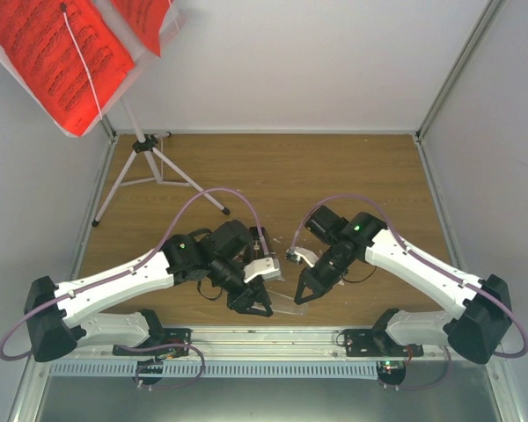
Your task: Pack up the instrument practice props
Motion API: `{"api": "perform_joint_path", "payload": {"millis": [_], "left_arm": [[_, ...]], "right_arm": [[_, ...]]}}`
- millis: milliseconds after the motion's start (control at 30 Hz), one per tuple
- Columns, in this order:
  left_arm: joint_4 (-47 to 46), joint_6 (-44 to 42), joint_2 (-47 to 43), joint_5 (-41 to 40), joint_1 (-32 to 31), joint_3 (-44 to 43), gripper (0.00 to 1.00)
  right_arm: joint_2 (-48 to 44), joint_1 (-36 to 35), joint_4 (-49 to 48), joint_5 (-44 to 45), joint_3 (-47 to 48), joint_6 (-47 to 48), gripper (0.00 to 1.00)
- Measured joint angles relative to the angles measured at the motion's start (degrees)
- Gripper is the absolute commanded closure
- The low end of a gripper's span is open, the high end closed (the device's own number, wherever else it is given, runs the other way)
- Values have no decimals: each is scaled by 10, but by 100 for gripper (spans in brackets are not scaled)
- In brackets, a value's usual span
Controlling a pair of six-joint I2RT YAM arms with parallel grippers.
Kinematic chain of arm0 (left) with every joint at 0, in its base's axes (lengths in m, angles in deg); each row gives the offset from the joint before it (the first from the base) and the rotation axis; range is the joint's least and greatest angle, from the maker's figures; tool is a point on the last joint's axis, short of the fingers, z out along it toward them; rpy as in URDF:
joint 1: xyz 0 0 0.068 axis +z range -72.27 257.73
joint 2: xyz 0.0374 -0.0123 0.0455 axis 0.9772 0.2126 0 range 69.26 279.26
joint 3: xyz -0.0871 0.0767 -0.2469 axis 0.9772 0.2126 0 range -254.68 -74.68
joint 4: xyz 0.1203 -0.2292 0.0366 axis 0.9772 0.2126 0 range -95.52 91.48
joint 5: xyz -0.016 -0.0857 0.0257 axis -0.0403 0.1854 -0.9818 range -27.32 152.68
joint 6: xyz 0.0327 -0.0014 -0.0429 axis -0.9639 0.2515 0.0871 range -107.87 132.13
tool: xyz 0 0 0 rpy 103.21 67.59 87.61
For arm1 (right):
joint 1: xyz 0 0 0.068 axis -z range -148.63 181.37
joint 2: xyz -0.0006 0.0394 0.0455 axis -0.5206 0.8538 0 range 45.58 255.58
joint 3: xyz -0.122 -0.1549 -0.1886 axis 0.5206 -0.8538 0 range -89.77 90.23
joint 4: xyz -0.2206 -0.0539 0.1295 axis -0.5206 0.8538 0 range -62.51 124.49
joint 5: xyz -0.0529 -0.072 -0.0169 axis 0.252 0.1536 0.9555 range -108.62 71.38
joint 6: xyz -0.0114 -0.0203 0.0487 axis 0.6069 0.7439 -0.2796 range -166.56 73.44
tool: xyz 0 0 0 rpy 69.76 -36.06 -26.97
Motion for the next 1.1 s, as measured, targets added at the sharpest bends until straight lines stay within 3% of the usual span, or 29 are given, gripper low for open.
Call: {"api": "perform_joint_path", "payload": {"millis": [300,833,1100], "left_arm": [[0,1,2,-2,0,0,76],[-1,1,6,2,-6,1,90],[-9,0,6,24,-14,4,100]], "right_arm": [[0,-1,0,-1,0,1,99],[0,-4,6,-7,0,7,99],[-1,-5,-7,7,3,7,75]]}}
